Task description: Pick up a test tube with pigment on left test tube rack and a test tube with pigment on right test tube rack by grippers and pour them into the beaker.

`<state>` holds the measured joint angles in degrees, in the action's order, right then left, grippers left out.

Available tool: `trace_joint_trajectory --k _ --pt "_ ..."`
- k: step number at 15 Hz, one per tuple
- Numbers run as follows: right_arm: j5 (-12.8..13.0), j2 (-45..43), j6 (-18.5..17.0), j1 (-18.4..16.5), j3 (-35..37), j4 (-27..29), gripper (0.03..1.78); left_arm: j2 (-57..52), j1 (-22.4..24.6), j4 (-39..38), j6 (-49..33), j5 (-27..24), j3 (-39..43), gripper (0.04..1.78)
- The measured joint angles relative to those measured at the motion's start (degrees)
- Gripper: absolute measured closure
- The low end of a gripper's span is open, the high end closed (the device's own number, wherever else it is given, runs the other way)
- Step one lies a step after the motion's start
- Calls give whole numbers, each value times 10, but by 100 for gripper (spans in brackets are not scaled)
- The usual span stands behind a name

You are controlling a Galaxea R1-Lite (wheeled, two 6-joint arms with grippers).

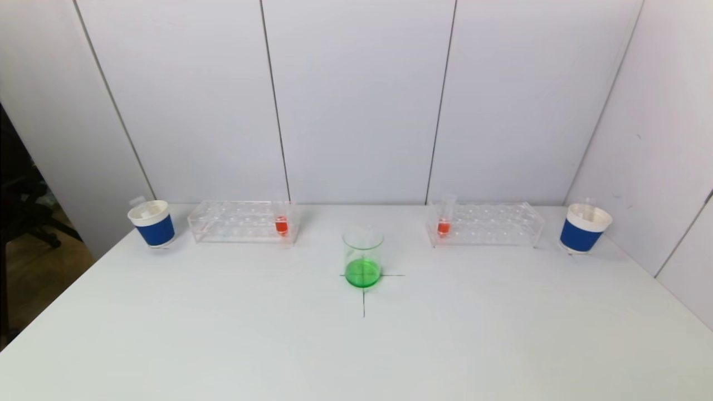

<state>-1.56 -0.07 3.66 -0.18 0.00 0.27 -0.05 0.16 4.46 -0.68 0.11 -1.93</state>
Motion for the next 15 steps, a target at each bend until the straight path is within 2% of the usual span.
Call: trace_joint_trajectory --k 15 --pt "-3 0 7 0 0 0 5 0 0 0 0 0 0 6"
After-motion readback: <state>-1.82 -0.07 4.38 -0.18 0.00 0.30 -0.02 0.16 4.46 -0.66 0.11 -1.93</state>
